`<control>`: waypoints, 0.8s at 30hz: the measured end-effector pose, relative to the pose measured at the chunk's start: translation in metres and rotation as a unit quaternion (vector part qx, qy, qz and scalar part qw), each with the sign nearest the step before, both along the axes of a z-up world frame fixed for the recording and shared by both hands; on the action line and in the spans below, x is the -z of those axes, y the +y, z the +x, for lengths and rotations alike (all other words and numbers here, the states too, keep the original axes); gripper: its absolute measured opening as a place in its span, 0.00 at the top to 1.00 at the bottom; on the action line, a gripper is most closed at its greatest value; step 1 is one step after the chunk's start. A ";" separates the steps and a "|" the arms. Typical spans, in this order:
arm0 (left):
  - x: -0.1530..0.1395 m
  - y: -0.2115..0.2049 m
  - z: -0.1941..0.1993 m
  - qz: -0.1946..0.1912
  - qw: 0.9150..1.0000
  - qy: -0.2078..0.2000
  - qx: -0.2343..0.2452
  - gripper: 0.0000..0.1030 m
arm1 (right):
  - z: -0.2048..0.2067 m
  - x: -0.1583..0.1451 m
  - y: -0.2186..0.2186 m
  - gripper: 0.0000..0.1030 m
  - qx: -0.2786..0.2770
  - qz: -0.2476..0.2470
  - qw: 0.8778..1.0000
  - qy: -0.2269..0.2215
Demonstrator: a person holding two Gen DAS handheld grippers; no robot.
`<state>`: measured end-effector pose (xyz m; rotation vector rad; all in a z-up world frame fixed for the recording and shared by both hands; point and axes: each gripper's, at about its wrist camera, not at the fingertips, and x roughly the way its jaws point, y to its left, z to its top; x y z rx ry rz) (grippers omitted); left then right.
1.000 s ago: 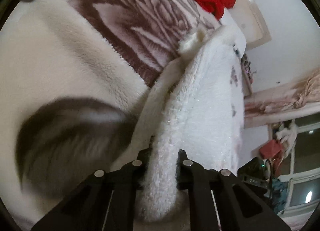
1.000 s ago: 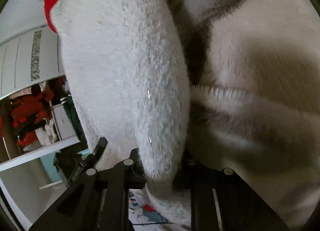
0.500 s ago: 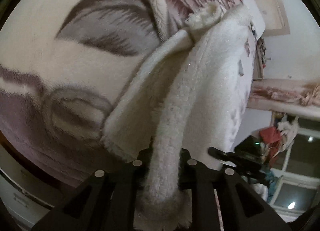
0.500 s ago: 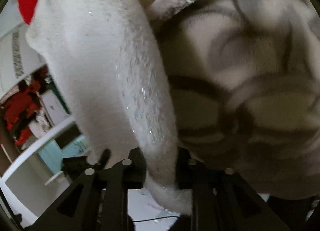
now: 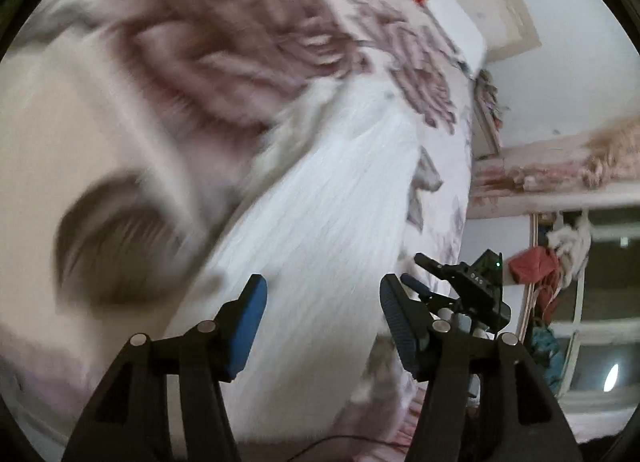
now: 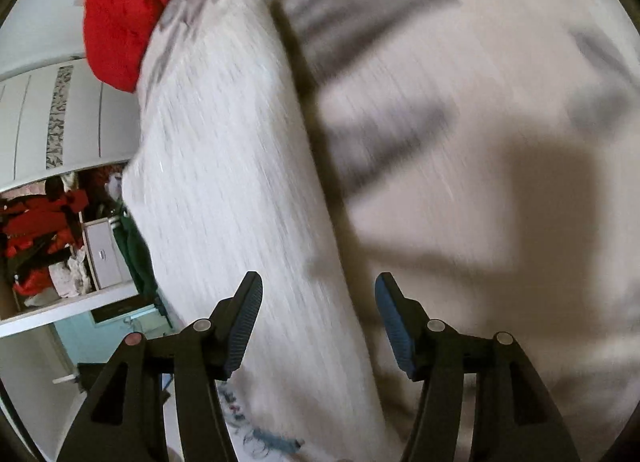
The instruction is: Fold large clothes
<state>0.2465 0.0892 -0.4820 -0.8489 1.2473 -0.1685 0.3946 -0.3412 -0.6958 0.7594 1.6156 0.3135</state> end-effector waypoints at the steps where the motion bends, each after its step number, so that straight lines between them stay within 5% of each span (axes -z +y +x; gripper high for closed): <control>1: 0.009 -0.005 0.021 0.008 1.000 -0.007 0.010 0.46 | 0.018 0.005 0.010 0.40 -0.001 -0.001 1.000 -0.007; 7: 0.077 -0.031 0.147 0.092 0.993 -0.007 0.076 0.52 | 0.090 0.036 0.057 0.40 0.001 0.009 1.000 -0.016; 8: 0.079 -0.029 0.151 0.099 0.992 -0.018 0.080 0.76 | 0.106 0.047 0.056 0.40 0.001 0.013 1.000 -0.013; 9: 0.078 -0.029 0.153 0.105 0.991 -0.030 0.083 0.86 | 0.114 0.055 0.061 0.40 -0.003 0.022 1.000 -0.003; 11: 0.069 -0.022 0.150 0.088 0.992 -0.055 0.075 0.88 | 0.129 0.071 0.082 0.41 -0.002 0.039 0.999 0.010; 13: 0.054 -0.013 0.145 0.082 0.992 -0.074 0.061 0.89 | 0.139 0.065 0.101 0.64 -0.002 0.041 0.999 -0.005; 16: 0.044 0.005 0.145 0.076 0.993 -0.085 0.036 0.89 | 0.153 0.045 0.109 0.79 0.014 0.040 0.998 -0.045; 18: 0.060 0.015 0.154 0.073 0.995 -0.068 0.024 0.89 | 0.165 0.038 0.108 0.84 0.013 0.006 0.998 -0.066; 21: 0.119 0.026 0.166 0.066 0.998 -0.001 0.023 0.89 | 0.181 0.054 0.125 0.84 -0.028 -0.056 0.998 -0.022; 24: 0.110 0.028 0.156 0.068 0.997 -0.011 0.029 0.83 | 0.182 0.023 0.131 0.76 -0.054 -0.093 0.994 -0.017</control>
